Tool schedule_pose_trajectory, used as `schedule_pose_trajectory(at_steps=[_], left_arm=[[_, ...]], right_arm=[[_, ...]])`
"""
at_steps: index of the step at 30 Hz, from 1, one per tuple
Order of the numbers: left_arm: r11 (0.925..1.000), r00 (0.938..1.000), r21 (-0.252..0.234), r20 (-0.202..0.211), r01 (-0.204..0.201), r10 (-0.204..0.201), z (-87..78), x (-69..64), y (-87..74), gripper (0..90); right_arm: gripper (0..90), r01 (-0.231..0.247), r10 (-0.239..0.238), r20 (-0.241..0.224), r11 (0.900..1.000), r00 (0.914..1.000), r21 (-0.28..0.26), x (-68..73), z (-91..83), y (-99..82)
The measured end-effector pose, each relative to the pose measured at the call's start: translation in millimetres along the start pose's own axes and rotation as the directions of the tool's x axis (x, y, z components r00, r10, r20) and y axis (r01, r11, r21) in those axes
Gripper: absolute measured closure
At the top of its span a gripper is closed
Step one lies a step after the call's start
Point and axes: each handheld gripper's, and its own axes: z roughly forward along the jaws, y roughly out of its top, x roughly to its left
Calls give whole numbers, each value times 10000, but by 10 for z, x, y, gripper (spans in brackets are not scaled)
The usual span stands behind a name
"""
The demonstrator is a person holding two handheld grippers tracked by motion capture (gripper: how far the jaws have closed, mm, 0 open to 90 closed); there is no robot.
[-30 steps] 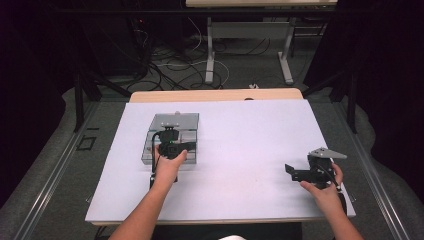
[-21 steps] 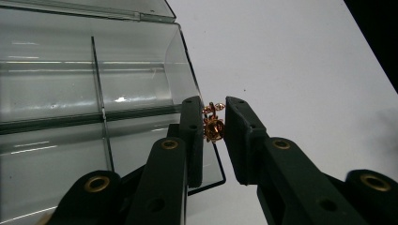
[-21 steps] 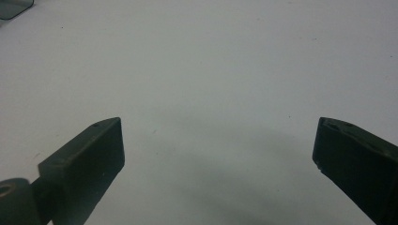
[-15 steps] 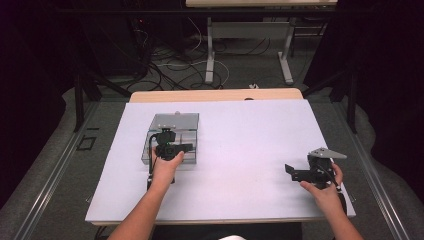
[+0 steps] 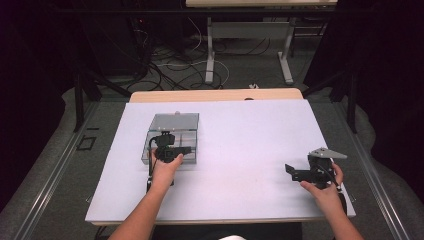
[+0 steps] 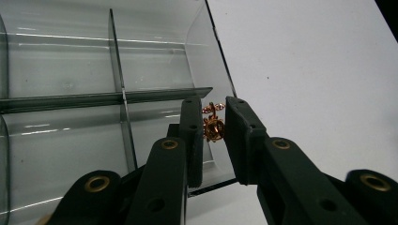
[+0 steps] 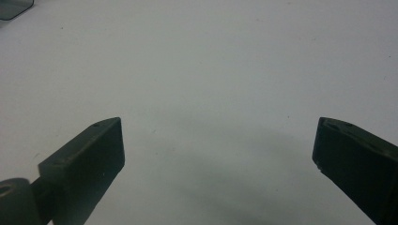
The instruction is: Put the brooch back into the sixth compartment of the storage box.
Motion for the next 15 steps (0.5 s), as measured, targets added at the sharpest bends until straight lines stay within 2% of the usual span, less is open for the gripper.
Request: schedule_pose_trajectory(at_steps=[2, 9, 10, 15], left_arm=[[10000, 9999, -93, -127, 17, -18, 21, 3, -11, 779], [9999, 9999, 126, -144, 12, -10, 34, 38, -16, 779], [9999, 9998, -24, -151, 101, -102, 50, 36, -25, 779], [9998, 9998, 160, -197, 79, -76, 61, 48, -24, 779]], right_arm=[[24, 16, -16, 3, 10000, 10000, -16, -4, 0, -1], [24, 12, -12, 11, 10000, 10000, -9, -2, -3, 1], [25, 20, -20, 18, 10000, 10000, -18, -1, -3, 1], [25, 8, -8, 4, 10000, 10000, -7, -2, -2, 0]])
